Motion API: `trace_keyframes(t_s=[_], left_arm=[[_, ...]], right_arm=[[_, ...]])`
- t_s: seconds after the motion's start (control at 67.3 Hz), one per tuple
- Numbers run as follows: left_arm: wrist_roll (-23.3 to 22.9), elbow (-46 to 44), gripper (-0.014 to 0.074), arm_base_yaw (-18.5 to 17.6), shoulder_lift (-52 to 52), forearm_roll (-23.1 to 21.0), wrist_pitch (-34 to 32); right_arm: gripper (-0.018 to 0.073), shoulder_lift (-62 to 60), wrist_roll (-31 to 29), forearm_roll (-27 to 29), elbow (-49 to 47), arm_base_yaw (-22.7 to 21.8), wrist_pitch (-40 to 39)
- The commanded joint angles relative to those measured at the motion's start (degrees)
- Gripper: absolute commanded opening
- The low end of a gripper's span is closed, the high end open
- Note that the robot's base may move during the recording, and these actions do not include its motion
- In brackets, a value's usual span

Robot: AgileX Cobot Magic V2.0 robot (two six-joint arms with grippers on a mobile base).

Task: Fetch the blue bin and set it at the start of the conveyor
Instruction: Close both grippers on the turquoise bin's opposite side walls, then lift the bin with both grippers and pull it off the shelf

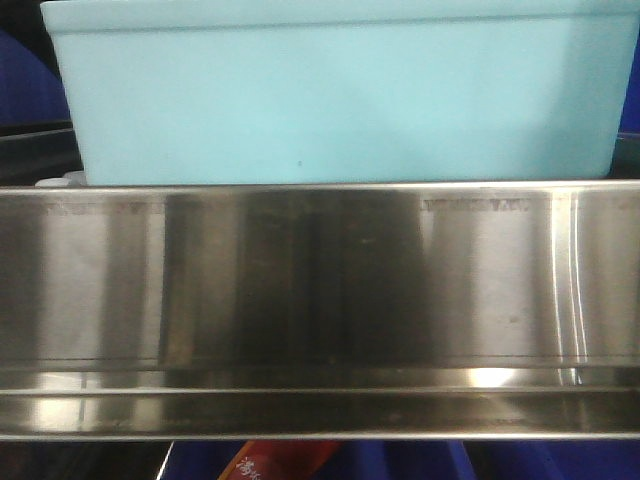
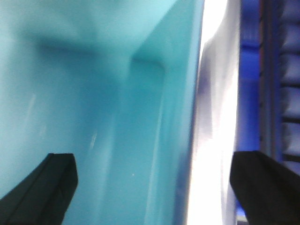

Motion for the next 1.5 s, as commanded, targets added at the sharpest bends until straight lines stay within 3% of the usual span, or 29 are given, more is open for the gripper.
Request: trace_keyframes(t_s=[0.0,0.089,0.119,0.238,0.342,0.371,0.698,0.98,1.485], left_arm=[[-0.41,-0.57,0.0573,0.21,0.23,-1.34,-0.01],[-0.41,-0.57,0.0468,0.21,0.36,-1.34,0.11],[-0.41,-0.57,0.0427,0.21,0.36,-1.34,0.11],[-0.41,-0.57,0.016,0.21,0.36,-1.34,0.11],[-0.41,-0.57,-0.011,0.21,0.36,-1.34,0.11],[-0.41,-0.57,-0.0111,0.21,0.36,-1.34,0.11],[-0.41,-0.82,-0.0111,-1.08,-3.31,-1.41,0.22],[-0.41,-3.32,-0.0111,-5.07,-11.23,-0.77,1.08],[-0.92,-3.69,-0.0111,-5.18,-16.28,-0.3,0.79]], right_arm=[[0.054,0.98,0.41,-0.56,-0.55,-0.26,-0.15],[0.044,1.56,0.53,-0.56,-0.55,-0.26,0.79],[0.0365,1.66,0.53,-0.56,-0.55,-0.26,1.1],[0.0086,1.56,0.53,-0.56,-0.55,-0.26,1.53],[-0.0107,1.38,0.53,-0.56,-0.55,-0.26,1.6],[-0.0167,1.24,0.53,-0.56,-0.55,-0.26,1.6],[-0.0153,-3.54,0.53,-0.56,-0.55,-0.26,1.5],[-0.0153,-13.06,0.53,-0.56,-0.64,-0.26,-0.8],[-0.0153,-19.89,0.53,-0.56,-0.64,-0.26,-5.2]])
